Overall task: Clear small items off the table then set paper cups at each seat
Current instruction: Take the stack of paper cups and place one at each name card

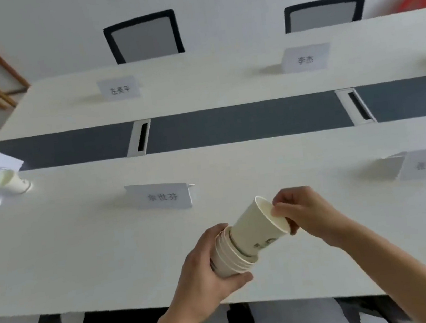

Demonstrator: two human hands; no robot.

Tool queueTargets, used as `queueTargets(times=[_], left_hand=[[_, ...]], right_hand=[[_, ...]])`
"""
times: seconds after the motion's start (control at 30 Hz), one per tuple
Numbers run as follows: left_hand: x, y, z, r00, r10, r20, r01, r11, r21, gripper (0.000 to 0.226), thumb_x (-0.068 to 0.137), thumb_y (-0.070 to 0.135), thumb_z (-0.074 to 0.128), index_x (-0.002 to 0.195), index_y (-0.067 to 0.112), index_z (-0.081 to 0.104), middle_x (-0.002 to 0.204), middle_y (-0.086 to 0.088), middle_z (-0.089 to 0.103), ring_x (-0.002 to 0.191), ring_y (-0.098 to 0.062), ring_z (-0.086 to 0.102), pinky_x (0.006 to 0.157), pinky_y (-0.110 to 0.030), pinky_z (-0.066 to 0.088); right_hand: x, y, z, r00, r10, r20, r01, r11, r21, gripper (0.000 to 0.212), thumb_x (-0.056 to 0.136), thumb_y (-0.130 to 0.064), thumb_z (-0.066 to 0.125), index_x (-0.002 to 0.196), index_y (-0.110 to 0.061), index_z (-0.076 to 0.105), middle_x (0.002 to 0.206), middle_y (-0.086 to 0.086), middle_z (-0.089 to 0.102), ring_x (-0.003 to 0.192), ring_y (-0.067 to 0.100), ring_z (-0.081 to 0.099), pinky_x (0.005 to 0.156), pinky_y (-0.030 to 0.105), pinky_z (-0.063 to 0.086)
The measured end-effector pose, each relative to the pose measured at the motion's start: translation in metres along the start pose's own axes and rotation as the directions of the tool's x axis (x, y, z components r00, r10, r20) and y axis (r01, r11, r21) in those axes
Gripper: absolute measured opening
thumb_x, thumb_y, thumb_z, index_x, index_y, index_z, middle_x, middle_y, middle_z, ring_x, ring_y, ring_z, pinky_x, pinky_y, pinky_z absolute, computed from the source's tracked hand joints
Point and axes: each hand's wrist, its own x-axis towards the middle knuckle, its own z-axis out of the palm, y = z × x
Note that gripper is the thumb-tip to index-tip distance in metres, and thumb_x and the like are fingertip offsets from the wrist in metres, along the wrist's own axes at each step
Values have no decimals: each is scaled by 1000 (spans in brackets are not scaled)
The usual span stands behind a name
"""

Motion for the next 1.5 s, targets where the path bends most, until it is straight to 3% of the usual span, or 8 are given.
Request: queueTargets(times=[0.17,0.33,0.57,0.83,1.03,1.17,1.33,1.5], left_hand=[[31,-44,-63,983,-85,-165,74,995,-73,77,54,40,89,117,46,45,107,24,57,99,-5,58,83,-17,49],[59,-79,-106,959,-172,-226,131,974,-183,72,56,37,89,114,45,46,106,24,58,97,-6,59,79,-20,52],[62,-116,-134,918,-294,-266,222,937,-268,72,54,46,83,114,49,44,105,23,58,96,-6,59,78,-19,52],[58,-149,-151,875,-399,-272,304,893,-333,74,52,50,82,117,43,46,106,23,61,96,-6,62,77,-13,50],[85,-139,-159,912,-341,-227,268,916,-299,72,56,43,85,117,44,47,106,21,61,97,-6,61,77,-16,51],[102,-125,-156,950,-265,-166,217,941,-261,73,58,37,88,120,41,48,108,21,62,102,-7,60,79,-20,52],[119,-101,-132,990,-134,-41,125,975,-186,72,58,41,88,117,42,47,107,18,62,100,-8,60,81,-22,52],[121,-66,-91,989,36,145,-20,994,-109,74,58,47,86,119,47,44,109,23,58,102,-5,57,85,-21,51]], right_hand=[[103,-72,14,976,-109,-186,94,992,-87,16,88,-10,56,75,-3,61,63,8,65,56,17,63,52,29,44],[214,-106,67,974,-111,-195,57,963,-262,12,85,-18,56,75,-12,57,73,0,69,64,17,73,58,34,49],[325,-85,142,987,59,-151,-123,878,-462,21,84,-21,47,84,-12,66,75,4,74,76,24,73,73,43,59],[356,-70,162,962,-6,-272,-165,782,-601,26,80,-27,44,78,-10,63,76,12,72,75,32,68,66,36,54],[350,-76,152,958,39,-284,-208,777,-594,39,83,-44,48,79,-9,65,78,11,73,76,31,69,61,32,50],[313,-75,126,957,47,-288,-196,834,-516,36,80,-39,51,82,-5,63,80,11,75,80,31,71,63,37,54],[220,-52,86,978,93,-186,-163,896,-413,23,85,-35,58,80,-14,66,73,-1,73,78,22,70,61,32,51],[92,-12,61,962,106,-252,-181,939,-292,15,86,-35,63,76,-24,66,69,-10,67,69,11,65,58,25,44]])
